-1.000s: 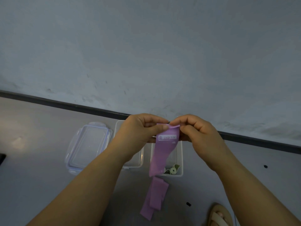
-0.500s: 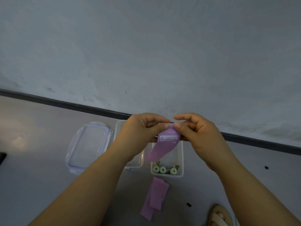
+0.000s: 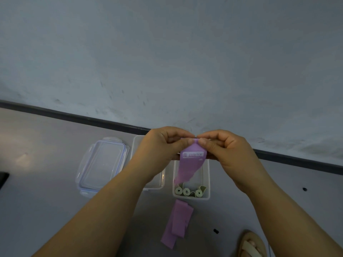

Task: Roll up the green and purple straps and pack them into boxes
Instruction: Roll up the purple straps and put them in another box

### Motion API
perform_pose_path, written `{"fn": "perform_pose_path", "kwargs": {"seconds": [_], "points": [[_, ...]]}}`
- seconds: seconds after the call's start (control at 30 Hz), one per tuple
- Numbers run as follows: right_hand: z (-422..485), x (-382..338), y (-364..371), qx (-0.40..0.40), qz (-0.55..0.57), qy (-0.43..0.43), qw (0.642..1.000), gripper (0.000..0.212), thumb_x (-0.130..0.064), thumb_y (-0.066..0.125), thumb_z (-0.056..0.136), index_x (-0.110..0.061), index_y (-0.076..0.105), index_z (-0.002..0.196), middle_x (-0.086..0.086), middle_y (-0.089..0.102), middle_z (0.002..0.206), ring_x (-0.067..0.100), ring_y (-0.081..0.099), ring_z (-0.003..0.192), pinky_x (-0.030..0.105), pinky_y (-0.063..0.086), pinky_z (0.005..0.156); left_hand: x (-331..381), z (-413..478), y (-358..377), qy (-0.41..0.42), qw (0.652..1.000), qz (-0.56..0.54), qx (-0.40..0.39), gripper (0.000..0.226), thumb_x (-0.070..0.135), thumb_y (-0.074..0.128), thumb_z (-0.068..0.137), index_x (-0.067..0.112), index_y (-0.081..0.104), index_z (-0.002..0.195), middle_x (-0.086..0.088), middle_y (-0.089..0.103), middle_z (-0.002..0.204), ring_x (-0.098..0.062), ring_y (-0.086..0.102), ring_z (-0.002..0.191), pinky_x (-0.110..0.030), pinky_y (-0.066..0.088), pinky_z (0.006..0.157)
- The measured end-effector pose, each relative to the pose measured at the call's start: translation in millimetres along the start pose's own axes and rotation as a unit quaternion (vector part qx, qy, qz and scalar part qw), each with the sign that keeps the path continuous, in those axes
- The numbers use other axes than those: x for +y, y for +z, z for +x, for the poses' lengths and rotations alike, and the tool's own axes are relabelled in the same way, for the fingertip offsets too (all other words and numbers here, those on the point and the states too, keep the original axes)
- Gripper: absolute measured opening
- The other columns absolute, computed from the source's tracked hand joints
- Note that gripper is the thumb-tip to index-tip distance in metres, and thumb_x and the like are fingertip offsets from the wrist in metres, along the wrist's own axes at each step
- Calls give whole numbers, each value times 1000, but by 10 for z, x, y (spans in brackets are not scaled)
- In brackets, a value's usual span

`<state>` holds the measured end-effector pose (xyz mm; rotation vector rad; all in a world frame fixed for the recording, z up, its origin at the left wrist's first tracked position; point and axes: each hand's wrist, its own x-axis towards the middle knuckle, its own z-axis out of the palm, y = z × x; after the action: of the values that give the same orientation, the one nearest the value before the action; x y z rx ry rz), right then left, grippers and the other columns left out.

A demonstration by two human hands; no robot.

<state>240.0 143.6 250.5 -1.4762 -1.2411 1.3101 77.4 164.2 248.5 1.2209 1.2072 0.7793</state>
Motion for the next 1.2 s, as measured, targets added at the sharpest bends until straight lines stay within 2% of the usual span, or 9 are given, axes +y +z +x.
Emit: {"fn": "perform_pose_path", "kwargs": {"seconds": [0.2, 0.37, 0.5, 0.6, 0.77, 0.9, 1.03, 1.13, 1.2], "points": [[-4, 4, -2, -3, 16, 1, 1000, 8, -16, 66, 79, -22, 67, 84, 5, 72, 80, 14, 70, 77, 27, 57, 75, -7, -6, -13, -12, 1000, -10, -2, 11, 5, 67, 83, 12, 71, 90, -11, 74, 84, -15, 69, 73, -25, 59, 68], [4, 19, 8, -8, -24, -12, 1000, 14, -11, 66, 81, -25, 68, 82, 1, 72, 81, 13, 69, 79, 29, 57, 76, -8, -22, -13, -10, 1000, 9, 1, 12, 5, 68, 82, 17, 71, 84, -2, 73, 74, -8, 66, 65, -19, 56, 63], [0, 12, 26, 4, 17, 10, 1000, 6, -22, 61, 84, -23, 66, 86, 0, 72, 81, 12, 69, 76, 25, 57, 72, -1, -26, -15, 3, 1000, 20, 16, 15, 7, 69, 81, 21, 72, 80, 2, 72, 71, -7, 66, 65, -19, 56, 63], [-3, 14, 29, -3, 1, 21, 1000, 14, -30, 59, 82, -20, 67, 89, -1, 73, 80, 11, 69, 75, 22, 57, 71, 1, -28, -14, 11, 999, 33, 19, 15, 7, 70, 80, 22, 72, 80, 4, 72, 70, -6, 66, 65, -19, 56, 65], [10, 15, 33, 0, -7, 16, 1000, 8, -26, 63, 78, -21, 67, 82, -3, 73, 76, 8, 69, 71, 16, 55, 66, 5, -37, -6, 6, 1000, 23, 11, 16, 4, 69, 81, 19, 72, 86, -1, 73, 77, -8, 67, 68, -19, 56, 65], [22, 37, 11, 13, 3, 14, 1000, 3, -20, 66, 80, -23, 67, 81, -2, 72, 77, 8, 68, 72, 17, 55, 66, 16, -34, 5, -10, 1000, -8, 5, 18, 9, 70, 80, 13, 70, 98, -15, 72, 86, -18, 68, 75, -24, 58, 69], [20, 37, 7, 15, 14, 11, 1000, 7, -21, 68, 76, -22, 67, 82, 4, 71, 81, 11, 68, 75, 21, 56, 70, 22, -29, 2, -9, 1000, -7, 10, 7, 12, 71, 79, 14, 73, 85, -6, 74, 80, -17, 70, 77, -26, 59, 72], [13, 25, 13, 8, 27, 9, 1000, 14, -26, 68, 68, -23, 66, 81, 2, 70, 76, 9, 67, 72, 21, 57, 70, 8, -20, -10, -2, 1000, -1, 20, 9, 10, 72, 78, 16, 73, 85, -5, 74, 80, -14, 69, 75, -23, 58, 71], [18, 23, 16, 2, 44, 12, 999, 12, -23, 67, 72, -21, 66, 84, 1, 70, 76, 9, 67, 73, 21, 56, 69, 3, -18, -16, 5, 1000, 3, 28, 11, 8, 72, 77, 17, 73, 85, -3, 74, 81, -12, 69, 75, -20, 57, 70]]}}
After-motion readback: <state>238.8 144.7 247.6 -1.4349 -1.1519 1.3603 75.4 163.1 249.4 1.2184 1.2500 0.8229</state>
